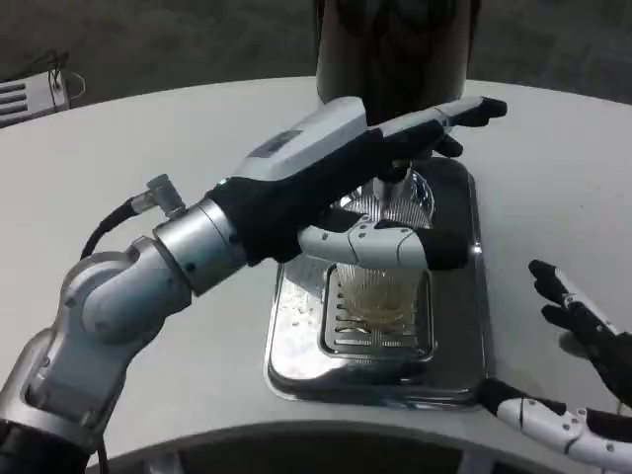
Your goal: Grasp the cup under the faucet to collect the drink, then remove the cup.
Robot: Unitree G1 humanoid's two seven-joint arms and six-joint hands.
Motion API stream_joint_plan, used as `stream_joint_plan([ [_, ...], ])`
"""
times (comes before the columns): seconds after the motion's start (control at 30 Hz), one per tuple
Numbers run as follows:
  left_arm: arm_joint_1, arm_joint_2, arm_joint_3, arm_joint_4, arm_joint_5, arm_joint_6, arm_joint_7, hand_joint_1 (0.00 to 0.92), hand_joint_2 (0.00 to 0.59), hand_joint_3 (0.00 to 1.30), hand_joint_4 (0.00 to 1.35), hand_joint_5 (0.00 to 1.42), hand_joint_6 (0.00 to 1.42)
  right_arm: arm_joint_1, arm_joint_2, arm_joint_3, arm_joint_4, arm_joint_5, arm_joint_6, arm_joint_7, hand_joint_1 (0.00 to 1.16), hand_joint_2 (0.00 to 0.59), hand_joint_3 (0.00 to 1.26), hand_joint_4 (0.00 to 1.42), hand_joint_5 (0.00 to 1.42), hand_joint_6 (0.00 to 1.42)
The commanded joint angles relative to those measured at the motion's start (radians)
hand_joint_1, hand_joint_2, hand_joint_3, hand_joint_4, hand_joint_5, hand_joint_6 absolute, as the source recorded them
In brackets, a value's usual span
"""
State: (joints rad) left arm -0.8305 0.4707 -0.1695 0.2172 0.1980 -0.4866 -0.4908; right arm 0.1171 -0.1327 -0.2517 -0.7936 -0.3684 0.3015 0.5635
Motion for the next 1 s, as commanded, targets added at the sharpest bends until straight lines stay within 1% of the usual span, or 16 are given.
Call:
stream_joint_plan([
  [0.03,0.022,0.005,-0.039,0.02,0.022,-0.009,-0.037,0.0,0.0,0.11,0.1,0.21,0.25,-0.049,-0.02,0.037,0.099,0.038,-0.048,-0.102,0.74,0.231,0.0,0.0,0.04,0.06],
  [0.17,0.028,0.01,-0.034,0.017,0.017,-0.003,-0.037,0.0,0.0,0.11,0.1,0.21,0.25,-0.1,-0.04,0.071,0.178,0.06,-0.076,-0.168,0.75,0.229,0.0,0.0,0.04,0.06],
  [0.27,0.031,0.014,-0.032,0.015,0.018,0.002,-0.036,0.0,0.0,0.11,0.1,0.21,0.25,-0.137,-0.053,0.095,0.232,0.071,-0.098,-0.21,0.77,0.219,0.0,0.0,0.0,0.01],
  [0.43,0.043,0.025,-0.019,0.005,0.01,0.007,-0.036,0.0,0.0,0.11,0.1,0.18,0.23,-0.209,-0.075,0.113,0.319,0.098,-0.104,-0.253,0.78,0.215,0.0,0.0,0.0,0.0],
  [0.47,0.044,0.027,-0.018,0.004,0.009,0.008,-0.037,0.0,0.0,0.11,0.1,0.18,0.23,-0.221,-0.079,0.115,0.334,0.103,-0.108,-0.263,0.8,0.204,0.0,0.0,0.0,0.0],
  [0.63,0.047,0.042,-0.014,-0.004,0.003,0.014,-0.04,0.0,0.0,0.11,0.1,0.17,0.23,-0.289,-0.105,0.122,0.412,0.137,-0.132,-0.283,0.81,0.201,0.0,0.0,0.0,0.0],
  [0.73,0.044,0.047,-0.012,-0.006,0.001,0.018,-0.04,0.0,0.0,0.11,0.1,0.17,0.22,-0.314,-0.113,0.142,0.44,0.142,-0.136,-0.292,0.81,0.201,0.0,0.0,0.0,0.0],
  [1.0,0.04,0.056,-0.01,-0.008,-0.011,0.021,-0.042,0.0,0.0,0.11,0.1,0.17,0.22,-0.355,-0.109,0.2,0.494,0.154,-0.153,-0.325,0.82,0.195,0.0,0.0,0.0,0.0],
])
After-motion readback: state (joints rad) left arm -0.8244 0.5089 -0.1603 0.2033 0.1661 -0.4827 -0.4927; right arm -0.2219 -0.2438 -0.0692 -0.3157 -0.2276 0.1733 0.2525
